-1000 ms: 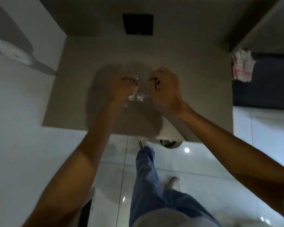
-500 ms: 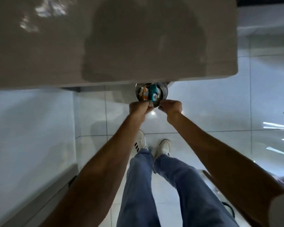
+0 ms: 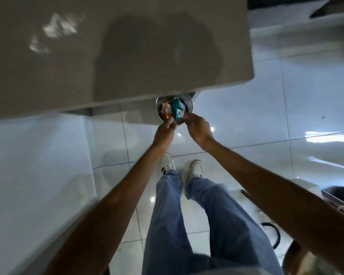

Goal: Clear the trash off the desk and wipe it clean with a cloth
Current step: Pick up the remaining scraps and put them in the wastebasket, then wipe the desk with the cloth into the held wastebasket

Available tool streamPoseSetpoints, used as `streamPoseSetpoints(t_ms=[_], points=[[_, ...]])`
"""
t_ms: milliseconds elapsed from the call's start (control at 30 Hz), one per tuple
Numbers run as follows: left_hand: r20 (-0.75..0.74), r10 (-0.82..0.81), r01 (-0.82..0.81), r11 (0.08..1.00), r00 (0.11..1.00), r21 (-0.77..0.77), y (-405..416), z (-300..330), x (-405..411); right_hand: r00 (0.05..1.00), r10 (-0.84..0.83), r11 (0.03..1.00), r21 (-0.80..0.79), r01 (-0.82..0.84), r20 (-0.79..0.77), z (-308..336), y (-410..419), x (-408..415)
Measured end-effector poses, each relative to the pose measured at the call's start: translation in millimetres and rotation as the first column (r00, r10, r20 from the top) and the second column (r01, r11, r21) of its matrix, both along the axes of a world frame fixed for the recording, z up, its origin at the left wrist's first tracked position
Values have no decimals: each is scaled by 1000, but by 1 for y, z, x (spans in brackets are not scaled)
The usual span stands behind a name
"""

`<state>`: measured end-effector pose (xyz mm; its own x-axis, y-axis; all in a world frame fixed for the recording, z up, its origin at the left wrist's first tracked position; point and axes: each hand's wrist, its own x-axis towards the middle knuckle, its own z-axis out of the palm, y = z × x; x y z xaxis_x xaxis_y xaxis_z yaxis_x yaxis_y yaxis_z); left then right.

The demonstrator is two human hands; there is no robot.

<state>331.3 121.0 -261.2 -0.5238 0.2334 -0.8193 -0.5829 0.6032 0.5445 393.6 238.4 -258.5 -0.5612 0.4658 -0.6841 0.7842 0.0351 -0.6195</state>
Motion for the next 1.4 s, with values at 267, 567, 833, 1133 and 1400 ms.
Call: streamPoseSetpoints(t_ms=[267, 567, 833, 1133, 1400], points=[[-926, -229, 290, 947, 299, -140, -19, 199, -2, 710, 681, 355, 929, -104, -180, 183, 35, 0], [-774, -630, 274, 757, 62, -593, 182, 228, -159, 927, 374, 465, 870, -162, -28, 218, 206, -148], [-683, -688, 313, 723, 245, -616, 252, 185, -209, 916, 372, 661, 649, -377, 152, 157, 317, -256], [-737, -649, 197, 760, 187, -619, 204, 181, -207, 958, 281, 550, 810, -201, 47, 179, 285, -245], [-765, -613, 75, 787, 198, -612, 74, 181, -111, 834, 519, 438, 780, -447, 187, 174, 103, -130]])
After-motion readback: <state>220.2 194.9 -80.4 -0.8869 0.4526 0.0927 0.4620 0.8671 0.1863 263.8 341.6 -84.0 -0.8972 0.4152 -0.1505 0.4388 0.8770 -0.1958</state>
